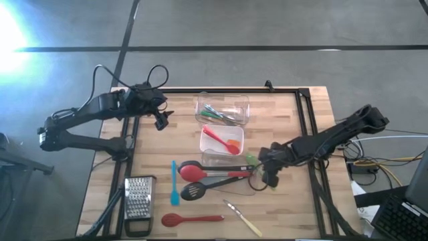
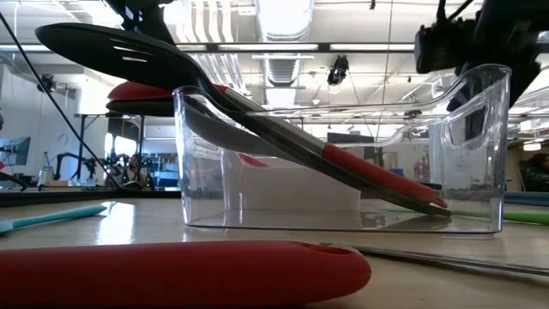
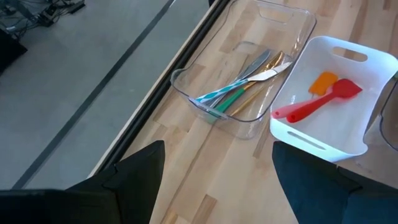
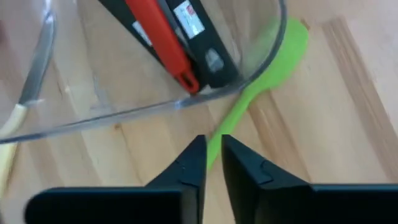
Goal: Pick & Place Kitchen Items
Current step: Adjust the bottom transparent bin
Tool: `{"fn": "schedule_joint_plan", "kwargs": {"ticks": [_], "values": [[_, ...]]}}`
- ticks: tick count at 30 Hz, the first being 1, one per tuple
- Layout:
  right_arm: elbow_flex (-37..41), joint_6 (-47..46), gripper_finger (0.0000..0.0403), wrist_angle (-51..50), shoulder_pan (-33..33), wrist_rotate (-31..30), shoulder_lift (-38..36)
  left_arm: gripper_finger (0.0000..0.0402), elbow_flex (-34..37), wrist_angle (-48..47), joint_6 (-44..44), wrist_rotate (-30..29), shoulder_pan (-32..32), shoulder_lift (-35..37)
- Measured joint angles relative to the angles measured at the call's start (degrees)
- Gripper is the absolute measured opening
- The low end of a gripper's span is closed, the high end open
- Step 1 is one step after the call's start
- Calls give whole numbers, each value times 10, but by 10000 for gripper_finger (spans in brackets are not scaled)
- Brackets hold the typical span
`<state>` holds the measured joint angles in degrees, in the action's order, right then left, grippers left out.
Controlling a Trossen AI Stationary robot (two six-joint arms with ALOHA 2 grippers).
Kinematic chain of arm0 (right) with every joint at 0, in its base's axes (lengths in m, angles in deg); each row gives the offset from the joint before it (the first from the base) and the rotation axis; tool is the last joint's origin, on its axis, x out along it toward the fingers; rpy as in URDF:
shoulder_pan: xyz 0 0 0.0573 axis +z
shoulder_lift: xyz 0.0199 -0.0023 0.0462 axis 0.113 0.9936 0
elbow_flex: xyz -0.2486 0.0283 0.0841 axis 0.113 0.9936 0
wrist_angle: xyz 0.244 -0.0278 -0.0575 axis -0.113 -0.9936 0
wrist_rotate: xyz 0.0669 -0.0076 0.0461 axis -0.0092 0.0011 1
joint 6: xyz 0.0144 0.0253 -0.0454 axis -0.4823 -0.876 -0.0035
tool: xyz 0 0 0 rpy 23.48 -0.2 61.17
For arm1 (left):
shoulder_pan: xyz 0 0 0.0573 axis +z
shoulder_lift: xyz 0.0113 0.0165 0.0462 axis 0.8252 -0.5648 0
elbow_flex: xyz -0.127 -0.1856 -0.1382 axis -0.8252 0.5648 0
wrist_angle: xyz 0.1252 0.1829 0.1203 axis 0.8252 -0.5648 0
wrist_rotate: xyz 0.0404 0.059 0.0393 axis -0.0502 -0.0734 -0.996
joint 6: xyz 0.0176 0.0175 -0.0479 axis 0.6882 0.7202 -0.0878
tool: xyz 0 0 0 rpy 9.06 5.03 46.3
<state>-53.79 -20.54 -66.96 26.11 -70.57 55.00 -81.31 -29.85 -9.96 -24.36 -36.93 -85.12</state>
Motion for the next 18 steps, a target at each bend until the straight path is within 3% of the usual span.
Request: {"fn": "schedule_joint_plan", "kwargs": {"ticks": [5, 18], "values": [[13, 46, 11, 55, -22, -7, 7, 300, 0, 2, -1, 0, 0, 0], [11, 121, 8, 121, -64, -6, 35, 300, 0, 4, -4, 0, 0, 0]]}}
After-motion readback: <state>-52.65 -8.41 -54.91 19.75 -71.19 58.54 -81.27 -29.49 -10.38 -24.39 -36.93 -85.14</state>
